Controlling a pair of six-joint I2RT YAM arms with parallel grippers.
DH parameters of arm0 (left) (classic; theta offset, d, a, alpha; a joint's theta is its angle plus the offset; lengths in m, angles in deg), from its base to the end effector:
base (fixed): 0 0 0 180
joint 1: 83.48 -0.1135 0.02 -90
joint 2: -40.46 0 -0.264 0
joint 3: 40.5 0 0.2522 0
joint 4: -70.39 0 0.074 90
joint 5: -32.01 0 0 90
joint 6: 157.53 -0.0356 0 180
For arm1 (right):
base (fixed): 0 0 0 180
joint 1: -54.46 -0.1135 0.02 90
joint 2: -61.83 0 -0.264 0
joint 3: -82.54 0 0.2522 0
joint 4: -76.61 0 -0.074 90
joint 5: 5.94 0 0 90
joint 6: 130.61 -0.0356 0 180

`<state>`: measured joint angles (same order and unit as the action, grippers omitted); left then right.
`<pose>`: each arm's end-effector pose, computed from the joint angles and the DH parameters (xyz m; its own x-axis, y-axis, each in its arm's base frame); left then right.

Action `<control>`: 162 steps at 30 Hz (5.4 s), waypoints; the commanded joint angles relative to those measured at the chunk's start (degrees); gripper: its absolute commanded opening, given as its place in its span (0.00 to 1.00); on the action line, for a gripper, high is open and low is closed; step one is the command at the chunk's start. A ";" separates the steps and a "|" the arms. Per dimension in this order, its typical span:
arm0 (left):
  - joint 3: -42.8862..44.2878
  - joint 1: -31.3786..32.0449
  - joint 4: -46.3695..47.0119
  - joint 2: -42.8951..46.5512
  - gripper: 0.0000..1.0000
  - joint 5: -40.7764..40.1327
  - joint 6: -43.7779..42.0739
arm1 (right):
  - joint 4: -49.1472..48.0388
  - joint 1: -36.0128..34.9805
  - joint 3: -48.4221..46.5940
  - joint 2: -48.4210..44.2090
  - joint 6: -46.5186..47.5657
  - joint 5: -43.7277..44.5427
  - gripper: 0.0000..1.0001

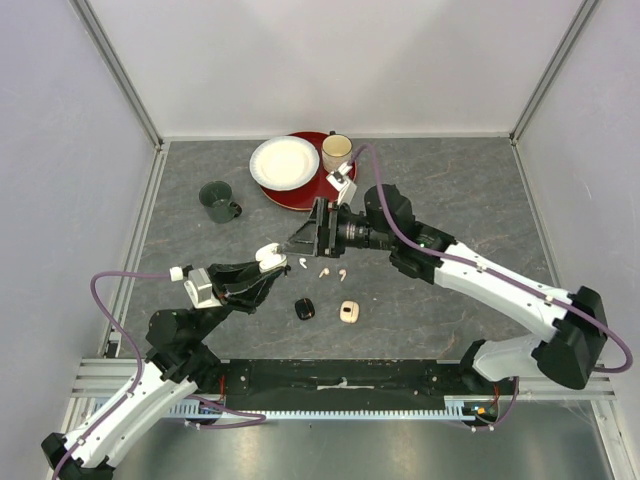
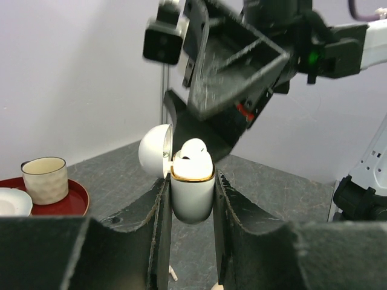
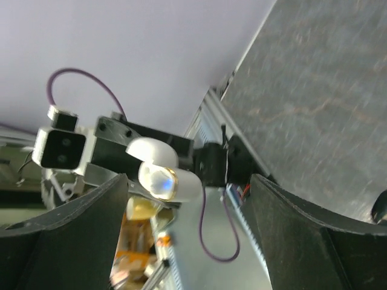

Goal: Insert the wireless bluetooth earbuds into the charging case
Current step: Place the earbud in the charging case, then pick up the earbud from the center of the board.

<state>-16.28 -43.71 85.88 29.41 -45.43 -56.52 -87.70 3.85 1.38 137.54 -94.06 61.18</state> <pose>0.0734 -0.0711 0.2737 0.2146 -0.4211 -0.8812 0.8273 0.5580 -0.0652 0.1867 0.2491 0.3743 -0.8342 0.1503 -0.5305 -0.4780 0.2825 0.8317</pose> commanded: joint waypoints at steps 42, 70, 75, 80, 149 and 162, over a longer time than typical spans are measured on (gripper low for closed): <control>2.11 -0.13 2.65 -3.89 0.04 2.56 -0.72 | -13.30 0.34 4.38 4.37 -9.06 -11.50 0.20; 0.97 -0.13 -6.21 5.77 0.02 -2.89 -2.13 | -8.62 4.81 5.34 -4.06 -1.66 -0.07 0.80; 1.14 -0.13 -10.35 10.16 0.02 -4.82 -3.09 | 1.20 8.06 4.30 -4.70 3.17 6.42 0.79; 2.99 -0.13 -13.78 12.54 0.02 -4.39 -3.27 | 15.97 8.77 -1.50 3.56 9.85 15.22 0.64; 10.11 -0.13 -22.66 13.95 0.02 -4.12 -8.37 | 27.33 -2.56 -27.00 49.98 18.47 37.73 0.31; 9.93 -0.13 -23.19 14.04 0.02 -4.21 -8.02 | 28.39 -2.04 -21.29 45.94 15.22 41.33 0.19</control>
<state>-8.24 -43.85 62.30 40.10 -48.91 -62.78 -62.01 1.56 -22.86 185.51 -77.03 99.72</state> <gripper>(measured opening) 0.345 0.238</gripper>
